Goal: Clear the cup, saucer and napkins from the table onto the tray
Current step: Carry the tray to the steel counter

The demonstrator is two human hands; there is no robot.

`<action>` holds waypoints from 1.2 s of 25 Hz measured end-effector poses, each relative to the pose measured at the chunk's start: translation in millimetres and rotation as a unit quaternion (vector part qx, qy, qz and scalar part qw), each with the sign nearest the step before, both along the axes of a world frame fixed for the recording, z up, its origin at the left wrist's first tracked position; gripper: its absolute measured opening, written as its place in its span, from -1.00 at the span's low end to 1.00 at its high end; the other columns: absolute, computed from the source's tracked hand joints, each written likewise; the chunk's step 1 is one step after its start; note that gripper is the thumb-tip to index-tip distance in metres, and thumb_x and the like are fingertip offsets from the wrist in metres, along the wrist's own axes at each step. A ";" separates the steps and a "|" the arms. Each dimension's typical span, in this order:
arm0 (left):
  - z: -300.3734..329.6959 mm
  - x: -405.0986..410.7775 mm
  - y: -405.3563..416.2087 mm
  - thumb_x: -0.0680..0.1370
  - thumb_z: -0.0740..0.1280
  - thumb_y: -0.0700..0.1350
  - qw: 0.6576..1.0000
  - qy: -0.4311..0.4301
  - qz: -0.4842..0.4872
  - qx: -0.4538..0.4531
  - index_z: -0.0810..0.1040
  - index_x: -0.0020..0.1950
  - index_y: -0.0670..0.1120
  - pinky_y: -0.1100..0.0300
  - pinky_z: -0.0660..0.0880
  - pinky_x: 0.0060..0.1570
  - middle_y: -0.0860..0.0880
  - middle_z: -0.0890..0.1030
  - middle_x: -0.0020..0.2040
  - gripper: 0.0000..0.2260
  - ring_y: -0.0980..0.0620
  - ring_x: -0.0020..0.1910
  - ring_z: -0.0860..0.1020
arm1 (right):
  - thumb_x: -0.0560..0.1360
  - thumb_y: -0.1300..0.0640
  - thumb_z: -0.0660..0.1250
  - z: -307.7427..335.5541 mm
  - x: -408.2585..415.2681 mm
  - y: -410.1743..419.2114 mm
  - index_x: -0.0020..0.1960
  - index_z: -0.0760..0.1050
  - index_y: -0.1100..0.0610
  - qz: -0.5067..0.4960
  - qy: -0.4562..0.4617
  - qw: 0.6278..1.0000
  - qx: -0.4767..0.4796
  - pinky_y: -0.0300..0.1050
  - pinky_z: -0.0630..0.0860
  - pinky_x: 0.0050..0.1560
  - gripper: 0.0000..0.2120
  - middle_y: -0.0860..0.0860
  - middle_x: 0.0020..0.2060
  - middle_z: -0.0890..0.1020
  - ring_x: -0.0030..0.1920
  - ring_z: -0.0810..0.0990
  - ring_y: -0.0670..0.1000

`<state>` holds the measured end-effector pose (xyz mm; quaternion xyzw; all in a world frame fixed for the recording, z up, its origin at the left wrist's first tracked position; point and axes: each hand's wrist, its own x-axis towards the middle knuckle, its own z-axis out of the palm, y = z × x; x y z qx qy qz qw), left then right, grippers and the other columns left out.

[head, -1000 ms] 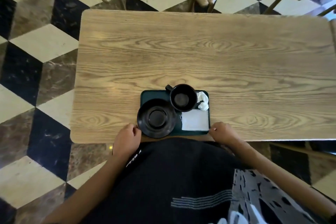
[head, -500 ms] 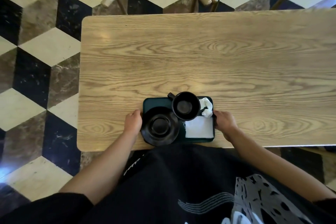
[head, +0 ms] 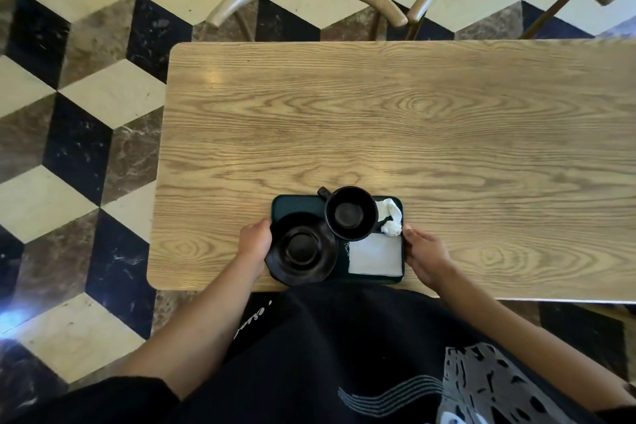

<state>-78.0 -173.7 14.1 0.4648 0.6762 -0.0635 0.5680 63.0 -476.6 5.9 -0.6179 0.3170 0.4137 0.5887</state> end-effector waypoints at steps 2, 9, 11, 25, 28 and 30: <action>0.1 -2.5 -2.3 0.63 0.31 -0.14 1.000 -0.004 0.008 -0.006 0.61 0.07 -0.30 -0.23 0.59 0.14 -0.36 0.67 0.11 -0.79 -0.33 0.13 0.65 | 0.71 0.16 0.27 1.2 -1.5 3.3 0.06 0.67 0.21 -0.006 -0.010 1.000 -0.017 -0.07 0.67 -0.10 -0.78 0.16 0.05 0.76 0.01 0.75 0.08; 3.4 -12.6 -1.5 0.59 0.38 -0.16 0.998 -0.004 0.068 -0.004 0.62 0.17 -0.33 -0.17 0.64 0.05 -0.30 0.70 0.08 -0.74 -0.27 0.05 0.69 | 0.69 0.16 0.30 -3.6 1.0 15.5 0.20 0.64 0.31 0.010 -0.023 0.999 -0.030 0.05 0.64 0.09 -0.75 0.16 0.09 0.74 0.06 0.72 0.11; 5.9 -19.4 1.4 0.59 0.39 -0.16 0.997 -0.007 0.081 0.002 0.63 0.17 -0.34 -0.18 0.64 0.06 -0.31 0.69 0.09 -0.73 -0.28 0.06 0.68 | 0.69 0.16 0.31 -2.7 0.3 20.9 0.23 0.64 0.33 0.022 -0.021 0.999 -0.030 0.06 0.64 0.09 -0.73 0.18 0.10 0.74 0.09 0.72 0.14; 25.5 -116.4 35.0 0.54 0.42 -0.15 0.982 -0.025 0.182 0.037 0.64 -0.01 -0.23 0.01 0.58 -0.16 -0.20 0.68 -0.11 -0.86 -0.17 -0.16 0.66 | 0.66 0.14 0.36 28.4 -21.8 103.7 -0.05 0.69 0.18 0.151 -0.072 0.986 -0.024 0.13 0.72 -0.08 -0.81 0.21 0.03 0.76 -0.02 0.75 0.19; 28.3 -145.8 54.2 0.54 0.42 -0.14 0.980 -0.040 0.190 0.040 0.62 -0.04 -0.23 -0.01 0.58 -0.12 -0.20 0.68 -0.11 -0.86 -0.19 -0.15 0.66 | 0.66 0.16 0.36 35.2 -41.6 132.4 -0.01 0.70 0.20 0.174 -0.098 0.980 -0.023 0.28 0.64 0.19 -0.82 0.22 0.05 0.75 0.12 0.72 0.26; 32.4 -164.9 65.3 0.56 0.40 -0.12 0.978 -0.054 0.200 0.040 0.62 -0.06 -0.18 0.05 0.58 -0.19 -0.17 0.69 -0.16 -0.88 -0.15 -0.20 0.65 | 0.66 0.18 0.36 39.5 -55.5 149.1 -0.01 0.70 0.20 0.183 -0.109 0.977 -0.024 0.25 0.65 0.16 -0.83 0.20 0.03 0.75 0.06 0.72 0.23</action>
